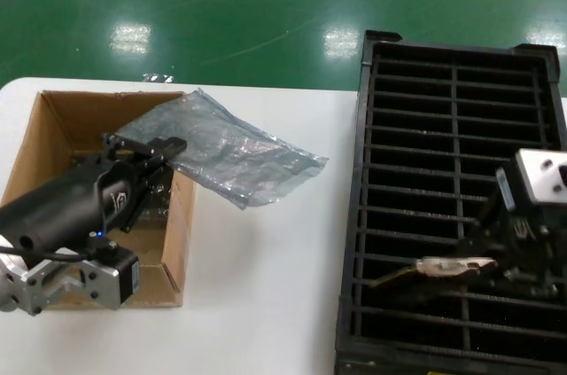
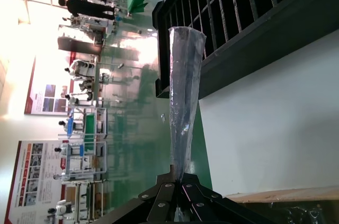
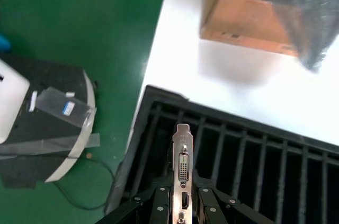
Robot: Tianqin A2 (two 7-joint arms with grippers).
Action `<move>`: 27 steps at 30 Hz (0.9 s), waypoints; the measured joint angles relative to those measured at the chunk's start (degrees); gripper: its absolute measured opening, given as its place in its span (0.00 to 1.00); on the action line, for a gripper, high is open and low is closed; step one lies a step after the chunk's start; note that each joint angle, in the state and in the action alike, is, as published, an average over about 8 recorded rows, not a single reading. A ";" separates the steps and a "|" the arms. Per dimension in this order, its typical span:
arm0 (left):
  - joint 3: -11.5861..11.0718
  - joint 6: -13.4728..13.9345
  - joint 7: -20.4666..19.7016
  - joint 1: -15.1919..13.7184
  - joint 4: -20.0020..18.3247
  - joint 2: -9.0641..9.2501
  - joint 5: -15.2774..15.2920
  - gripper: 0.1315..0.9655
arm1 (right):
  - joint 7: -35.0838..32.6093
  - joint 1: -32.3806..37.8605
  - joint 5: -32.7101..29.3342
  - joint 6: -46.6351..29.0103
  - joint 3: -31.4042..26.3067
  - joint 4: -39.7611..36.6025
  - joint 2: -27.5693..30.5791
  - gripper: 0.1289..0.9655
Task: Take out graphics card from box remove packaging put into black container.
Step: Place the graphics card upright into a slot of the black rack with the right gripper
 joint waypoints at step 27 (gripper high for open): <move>0.00 0.00 0.00 0.00 0.00 0.00 0.00 0.01 | 7.41 13.28 11.79 0.00 -12.50 -8.68 -0.99 0.07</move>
